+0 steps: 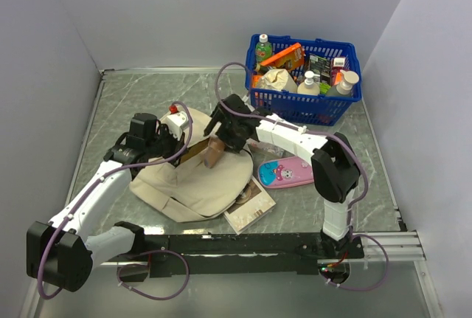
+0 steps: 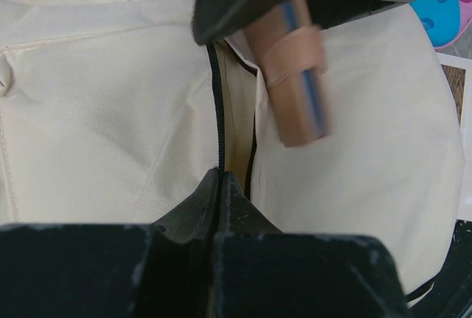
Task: Pack the student bag
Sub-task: Place the personal item in the student bag.
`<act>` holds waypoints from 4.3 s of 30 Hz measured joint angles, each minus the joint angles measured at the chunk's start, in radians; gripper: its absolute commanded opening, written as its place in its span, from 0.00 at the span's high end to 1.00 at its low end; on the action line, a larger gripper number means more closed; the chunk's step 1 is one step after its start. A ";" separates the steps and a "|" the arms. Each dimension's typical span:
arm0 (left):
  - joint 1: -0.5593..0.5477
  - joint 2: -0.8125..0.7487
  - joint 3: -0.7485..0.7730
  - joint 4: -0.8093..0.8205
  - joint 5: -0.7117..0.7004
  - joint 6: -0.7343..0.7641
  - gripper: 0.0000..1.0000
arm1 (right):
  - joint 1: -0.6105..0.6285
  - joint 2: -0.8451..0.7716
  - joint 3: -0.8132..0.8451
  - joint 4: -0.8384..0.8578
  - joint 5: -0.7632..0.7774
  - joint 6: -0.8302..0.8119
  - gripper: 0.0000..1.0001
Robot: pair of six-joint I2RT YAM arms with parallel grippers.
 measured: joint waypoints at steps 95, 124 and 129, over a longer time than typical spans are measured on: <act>0.004 0.002 0.057 -0.071 -0.014 0.048 0.99 | 0.014 -0.050 -0.220 0.466 -0.057 0.087 1.00; 0.002 0.022 0.044 -0.092 0.052 0.079 0.99 | 0.056 -0.106 -0.369 0.542 -0.279 -0.344 0.61; 0.002 0.022 0.044 -0.092 0.052 0.086 0.99 | 0.020 -0.159 -0.373 0.526 -0.261 -0.407 0.90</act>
